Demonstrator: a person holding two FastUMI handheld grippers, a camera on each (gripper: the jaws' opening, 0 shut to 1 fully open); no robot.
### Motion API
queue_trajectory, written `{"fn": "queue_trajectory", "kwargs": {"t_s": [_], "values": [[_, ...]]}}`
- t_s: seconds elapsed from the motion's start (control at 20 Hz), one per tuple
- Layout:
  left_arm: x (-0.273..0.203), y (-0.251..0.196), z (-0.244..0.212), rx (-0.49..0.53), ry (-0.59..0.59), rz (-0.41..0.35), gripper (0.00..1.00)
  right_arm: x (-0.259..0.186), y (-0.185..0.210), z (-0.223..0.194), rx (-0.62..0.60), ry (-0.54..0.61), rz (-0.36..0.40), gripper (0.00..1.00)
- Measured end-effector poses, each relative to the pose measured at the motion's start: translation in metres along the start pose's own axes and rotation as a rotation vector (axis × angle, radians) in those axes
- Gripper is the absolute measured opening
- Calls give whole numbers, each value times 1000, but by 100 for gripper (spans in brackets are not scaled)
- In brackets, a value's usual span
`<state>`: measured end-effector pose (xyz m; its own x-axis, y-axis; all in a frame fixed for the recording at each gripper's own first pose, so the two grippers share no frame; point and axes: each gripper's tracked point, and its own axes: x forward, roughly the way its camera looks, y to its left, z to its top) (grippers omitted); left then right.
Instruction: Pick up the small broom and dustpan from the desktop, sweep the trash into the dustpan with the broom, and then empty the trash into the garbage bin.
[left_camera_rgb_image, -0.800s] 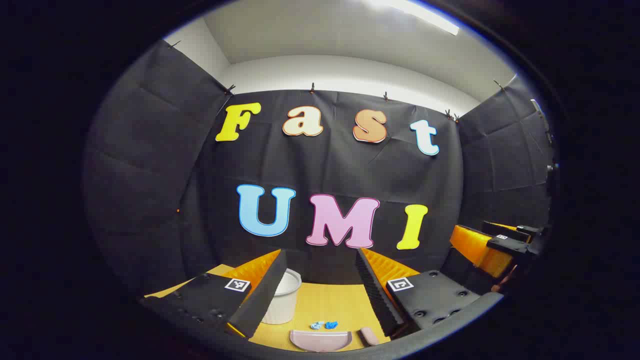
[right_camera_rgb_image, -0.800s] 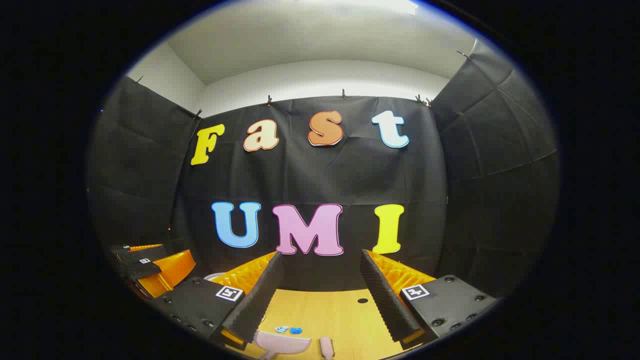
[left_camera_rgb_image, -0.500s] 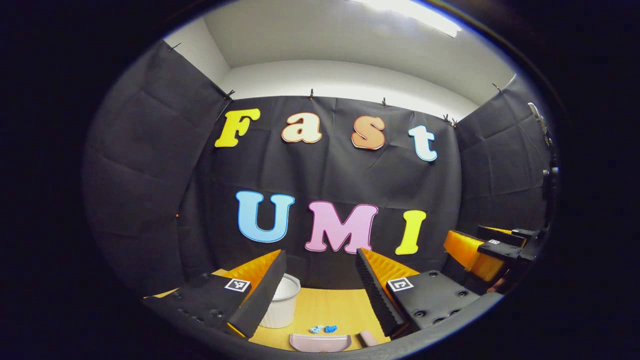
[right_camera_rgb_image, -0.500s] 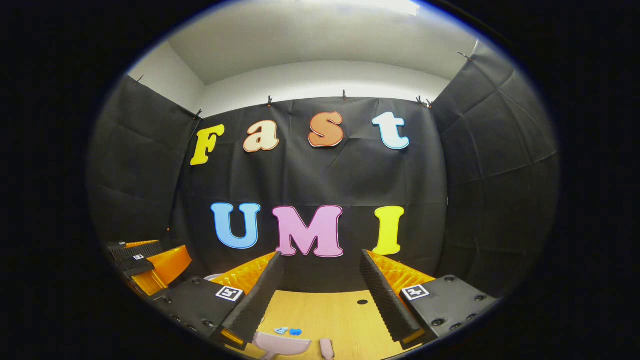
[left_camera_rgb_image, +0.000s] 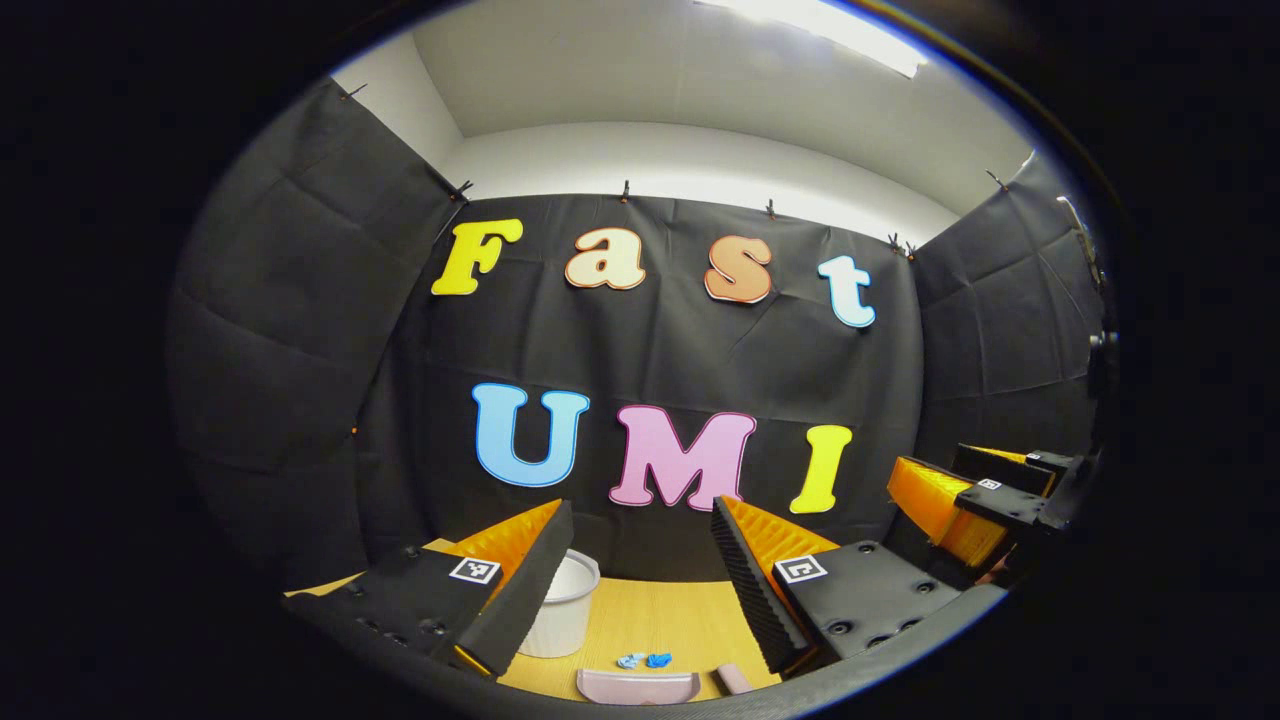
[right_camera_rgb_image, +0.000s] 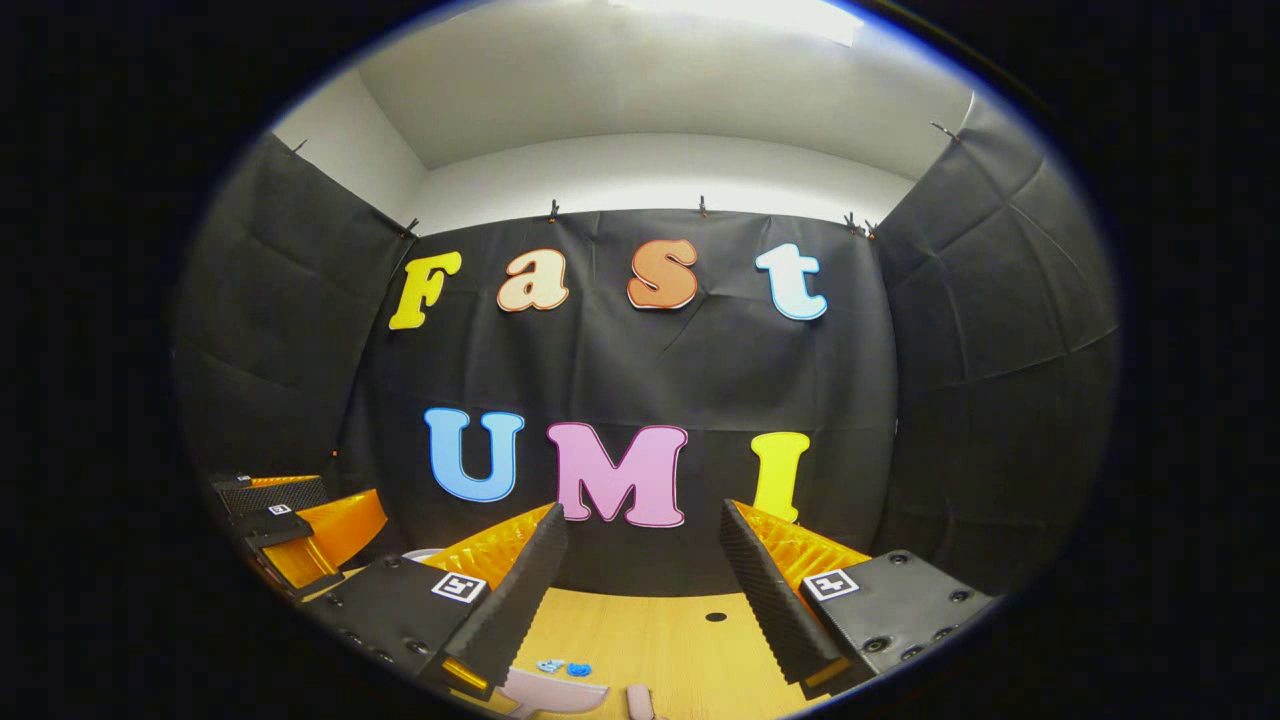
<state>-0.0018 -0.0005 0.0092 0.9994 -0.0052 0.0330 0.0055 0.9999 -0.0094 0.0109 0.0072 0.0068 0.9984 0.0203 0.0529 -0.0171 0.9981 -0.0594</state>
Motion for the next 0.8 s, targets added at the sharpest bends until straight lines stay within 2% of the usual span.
{"fn": "queue_trajectory", "kwargs": {"t_s": [0.8], "values": [[0,-8,1,40,0,-26,82,1,0,-4,-29,9,-14,99]]}}
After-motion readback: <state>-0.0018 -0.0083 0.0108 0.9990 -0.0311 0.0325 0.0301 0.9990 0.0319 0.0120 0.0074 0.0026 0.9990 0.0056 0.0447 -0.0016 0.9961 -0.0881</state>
